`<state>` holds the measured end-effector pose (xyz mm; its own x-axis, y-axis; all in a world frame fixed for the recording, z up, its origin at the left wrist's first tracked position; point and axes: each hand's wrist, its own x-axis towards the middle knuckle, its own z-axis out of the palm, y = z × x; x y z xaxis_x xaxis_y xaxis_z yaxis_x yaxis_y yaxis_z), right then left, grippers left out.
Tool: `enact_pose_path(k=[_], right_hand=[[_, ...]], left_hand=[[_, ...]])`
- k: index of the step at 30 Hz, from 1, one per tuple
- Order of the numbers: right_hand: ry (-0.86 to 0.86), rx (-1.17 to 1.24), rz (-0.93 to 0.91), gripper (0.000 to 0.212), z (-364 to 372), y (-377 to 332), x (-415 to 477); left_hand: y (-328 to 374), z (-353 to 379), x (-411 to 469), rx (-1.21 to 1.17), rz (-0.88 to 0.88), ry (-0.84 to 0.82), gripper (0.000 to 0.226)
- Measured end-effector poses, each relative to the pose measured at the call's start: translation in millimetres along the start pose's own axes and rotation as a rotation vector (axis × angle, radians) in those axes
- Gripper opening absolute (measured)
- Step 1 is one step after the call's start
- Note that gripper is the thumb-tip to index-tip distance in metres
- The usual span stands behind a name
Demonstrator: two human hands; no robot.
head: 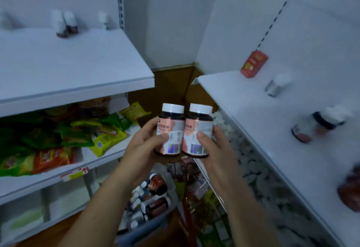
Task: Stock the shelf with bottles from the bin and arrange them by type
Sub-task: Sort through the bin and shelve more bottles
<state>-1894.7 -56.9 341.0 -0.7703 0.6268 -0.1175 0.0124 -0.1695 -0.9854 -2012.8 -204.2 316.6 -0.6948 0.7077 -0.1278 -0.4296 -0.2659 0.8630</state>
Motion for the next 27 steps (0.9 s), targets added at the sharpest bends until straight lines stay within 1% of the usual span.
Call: enact_pose_path(k=[2,3,6,9,14,19,22,24,27], right_hand=[[0.062,-0.019,-0.032,0.033,-6.6,-14.3,-13.9],[0.099,-0.03,-0.044,0.032,-10.5,-20.8,-20.6],[0.201,-0.053,-0.072,0.038,-26.4,-38.0,-42.0],[0.287,-0.078,-0.096,0.055,-49.3,-52.9,-65.1],[0.468,-0.124,-0.153,0.061,-91.8,-65.9,-100.9],[0.617,-0.153,-0.2,0.047,-138.3,-68.1,-130.0],[0.692,-0.164,-0.221,0.048,-165.8,-64.5,-136.5],[0.728,-0.186,-0.225,0.048,-179.8,-59.3,-133.3],[0.737,-0.178,-0.224,0.05,-195.0,-49.6,-115.2]], left_hand=[[9.2,18.7,-6.9,0.03,-0.02,-0.065,0.05],[12.8,28.6,-9.2,0.043,-0.022,-0.086,0.047],[18.6,60.1,-12.6,0.108,-0.005,-0.146,0.039],[20.0,92.9,-12.1,0.155,0.027,-0.231,0.044],[6.8,144.1,-10.5,0.28,0.085,-0.375,0.052],[-16.9,193.7,-15.5,0.382,0.106,-0.479,0.044],[-32.4,218.4,-12.6,0.417,0.104,-0.511,0.05],[-44.3,231.0,-5.1,0.431,0.101,-0.512,0.05],[-58.5,245.2,13.3,0.496,0.125,-0.517,0.057]])
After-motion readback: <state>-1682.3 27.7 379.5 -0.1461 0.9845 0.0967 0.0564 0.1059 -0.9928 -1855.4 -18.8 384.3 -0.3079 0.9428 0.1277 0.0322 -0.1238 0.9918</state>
